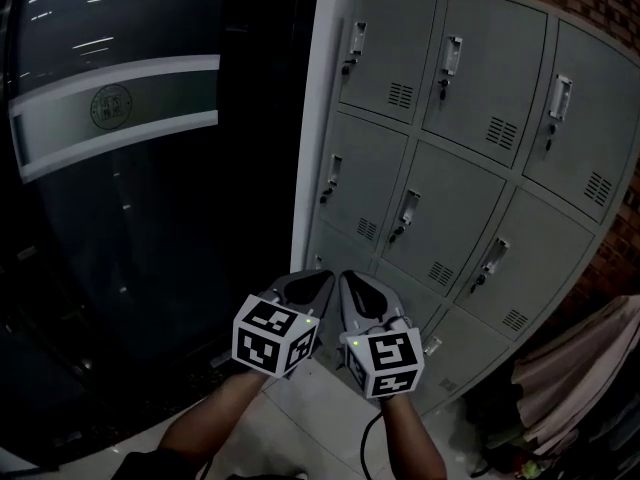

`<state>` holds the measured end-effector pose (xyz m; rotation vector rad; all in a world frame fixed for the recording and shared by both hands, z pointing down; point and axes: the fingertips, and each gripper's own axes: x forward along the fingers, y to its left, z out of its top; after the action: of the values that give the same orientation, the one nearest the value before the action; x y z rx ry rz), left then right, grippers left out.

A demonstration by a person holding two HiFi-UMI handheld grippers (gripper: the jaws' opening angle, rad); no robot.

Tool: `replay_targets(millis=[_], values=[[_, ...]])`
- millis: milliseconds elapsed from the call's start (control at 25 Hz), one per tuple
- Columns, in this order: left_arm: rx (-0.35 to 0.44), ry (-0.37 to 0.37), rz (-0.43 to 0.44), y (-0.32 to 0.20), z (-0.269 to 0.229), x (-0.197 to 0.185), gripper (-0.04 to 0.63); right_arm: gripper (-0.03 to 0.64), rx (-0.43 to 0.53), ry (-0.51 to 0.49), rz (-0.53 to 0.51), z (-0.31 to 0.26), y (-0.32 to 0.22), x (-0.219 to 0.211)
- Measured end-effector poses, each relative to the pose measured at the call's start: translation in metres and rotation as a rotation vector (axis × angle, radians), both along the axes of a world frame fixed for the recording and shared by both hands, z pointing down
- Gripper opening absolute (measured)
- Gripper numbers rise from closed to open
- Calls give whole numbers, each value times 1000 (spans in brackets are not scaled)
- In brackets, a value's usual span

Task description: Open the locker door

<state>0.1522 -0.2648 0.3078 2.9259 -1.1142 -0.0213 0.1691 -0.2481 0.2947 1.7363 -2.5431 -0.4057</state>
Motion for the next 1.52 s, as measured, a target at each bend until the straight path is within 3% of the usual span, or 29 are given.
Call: replay_targets(millis=[320,560,800,1280,1320,1400,1520], values=[[22,37,-43,-67,-47,0,6,11,21,-15,-115,-45,-67,1],[90,38,-70,-117,-89,-6,6,11,37,-38,-173,-83,-120,0],[79,59,-50,-186,-116,-4,6,15,66,-40,-191,-122,-185,-3],[132,71,9,-325,-176,-7,6,26,86,21,-118,-185,-325,-6],[138,69,14,-333,-180,-8,6,67,84,25,-107,-191,-336,-5],[147,63,34,-348,-188,-10,52,71,80,39,-85,-203,-358,-4],[156,70,67,-367,-200,-13,57,72,74,68,-50,-228,-391,-3]])
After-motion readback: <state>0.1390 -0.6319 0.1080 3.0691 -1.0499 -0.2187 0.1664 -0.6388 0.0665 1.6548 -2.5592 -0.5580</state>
